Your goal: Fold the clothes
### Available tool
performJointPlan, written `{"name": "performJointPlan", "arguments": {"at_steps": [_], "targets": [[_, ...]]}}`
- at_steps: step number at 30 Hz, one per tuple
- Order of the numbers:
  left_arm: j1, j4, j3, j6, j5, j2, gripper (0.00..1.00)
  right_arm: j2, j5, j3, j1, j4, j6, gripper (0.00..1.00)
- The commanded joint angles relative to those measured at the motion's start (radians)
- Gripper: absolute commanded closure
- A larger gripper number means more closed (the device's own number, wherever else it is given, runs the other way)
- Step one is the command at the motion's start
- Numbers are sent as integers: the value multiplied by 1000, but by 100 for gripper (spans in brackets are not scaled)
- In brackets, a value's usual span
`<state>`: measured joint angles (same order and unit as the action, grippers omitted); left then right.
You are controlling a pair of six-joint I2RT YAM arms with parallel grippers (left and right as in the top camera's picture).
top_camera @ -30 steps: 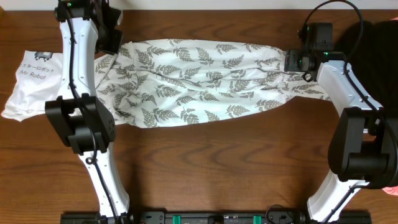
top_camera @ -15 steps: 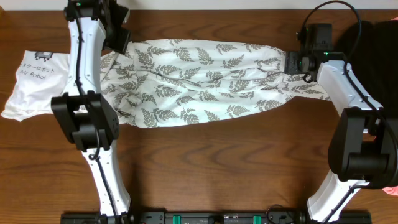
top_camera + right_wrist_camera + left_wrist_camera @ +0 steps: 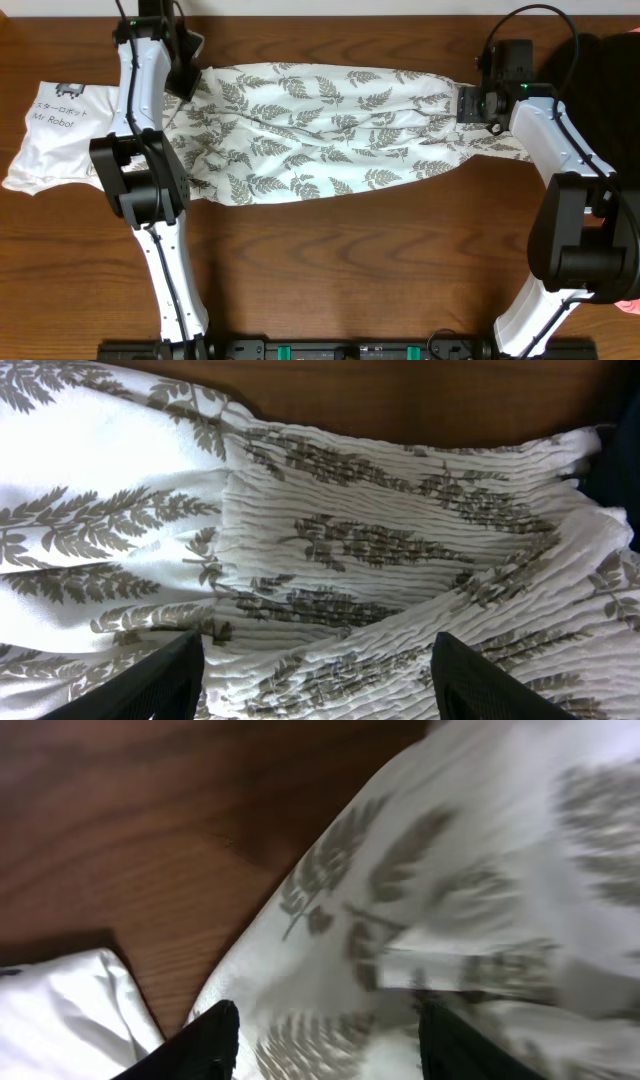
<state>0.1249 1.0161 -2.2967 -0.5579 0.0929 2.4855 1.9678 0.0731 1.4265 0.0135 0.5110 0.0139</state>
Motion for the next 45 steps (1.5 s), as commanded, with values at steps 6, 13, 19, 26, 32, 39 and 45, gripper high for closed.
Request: {"name": "performJointPlan", "arguments": {"at_steps": [6, 13, 19, 26, 32, 39, 45], "targets": [[22, -2, 2, -13, -48, 72, 41, -17, 10, 17, 14, 7, -11, 28], [21, -6, 2, -14, -47, 74, 73, -17, 10, 17, 14, 9, -11, 28], [20, -8, 0, -14, -47, 58, 94, -17, 10, 17, 14, 10, -11, 27], [19, -6, 0, -13, -48, -44, 94, -17, 10, 17, 14, 9, -11, 27], [19, 51, 0, -13, -49, -132, 94, -17, 10, 17, 15, 6, -23, 26], [3, 218, 0, -6, -67, -153, 94, -17, 9, 18, 22, -31, -31, 27], [-21, 344, 0, 50, -68, -154, 94, -17, 9, 28, 26, -52, -54, 30]]}}
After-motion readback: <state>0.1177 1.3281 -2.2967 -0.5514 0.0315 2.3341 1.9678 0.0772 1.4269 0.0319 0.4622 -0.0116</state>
